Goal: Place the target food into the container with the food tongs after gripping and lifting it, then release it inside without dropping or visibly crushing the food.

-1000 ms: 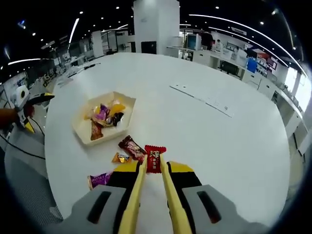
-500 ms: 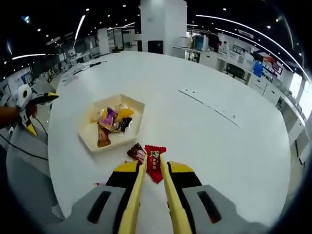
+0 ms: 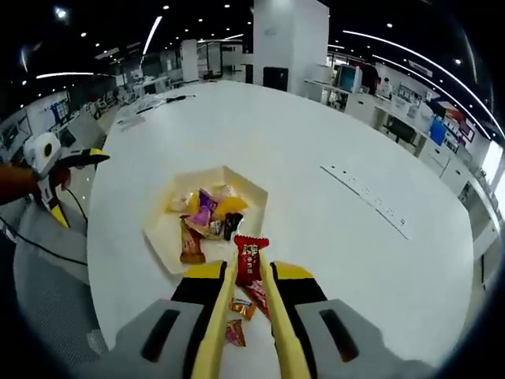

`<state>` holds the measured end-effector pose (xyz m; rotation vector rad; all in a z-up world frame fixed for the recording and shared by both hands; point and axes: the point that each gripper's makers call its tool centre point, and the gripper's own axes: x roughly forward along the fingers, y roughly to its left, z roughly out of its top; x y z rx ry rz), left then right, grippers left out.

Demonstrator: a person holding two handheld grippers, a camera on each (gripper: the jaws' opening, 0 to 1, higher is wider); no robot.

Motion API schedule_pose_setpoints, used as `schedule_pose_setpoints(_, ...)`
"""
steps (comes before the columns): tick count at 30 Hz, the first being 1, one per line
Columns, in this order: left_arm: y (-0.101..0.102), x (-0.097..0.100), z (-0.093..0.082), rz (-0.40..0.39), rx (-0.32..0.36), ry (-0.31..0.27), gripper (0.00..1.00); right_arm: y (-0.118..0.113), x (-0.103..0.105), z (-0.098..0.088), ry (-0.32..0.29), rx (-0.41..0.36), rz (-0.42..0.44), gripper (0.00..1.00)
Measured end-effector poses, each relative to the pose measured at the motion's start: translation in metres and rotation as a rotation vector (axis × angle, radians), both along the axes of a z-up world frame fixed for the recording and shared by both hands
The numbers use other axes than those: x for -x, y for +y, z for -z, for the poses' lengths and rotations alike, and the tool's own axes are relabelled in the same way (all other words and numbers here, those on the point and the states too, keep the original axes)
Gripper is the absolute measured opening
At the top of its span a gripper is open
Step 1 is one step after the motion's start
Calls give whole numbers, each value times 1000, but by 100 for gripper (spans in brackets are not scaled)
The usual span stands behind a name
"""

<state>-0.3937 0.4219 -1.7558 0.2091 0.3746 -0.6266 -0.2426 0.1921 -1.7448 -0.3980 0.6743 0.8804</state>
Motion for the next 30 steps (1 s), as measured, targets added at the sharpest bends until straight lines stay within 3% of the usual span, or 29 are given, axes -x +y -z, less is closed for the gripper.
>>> schedule_pose_setpoints(19, 1, -1, 0, -4, -14, -12, 99, 56, -1, 3, 28, 13, -87, 21)
schedule_pose_setpoints(30, 1, -1, 0, -5, -12, -10, 99, 67, -1, 13, 14, 5, -122, 26)
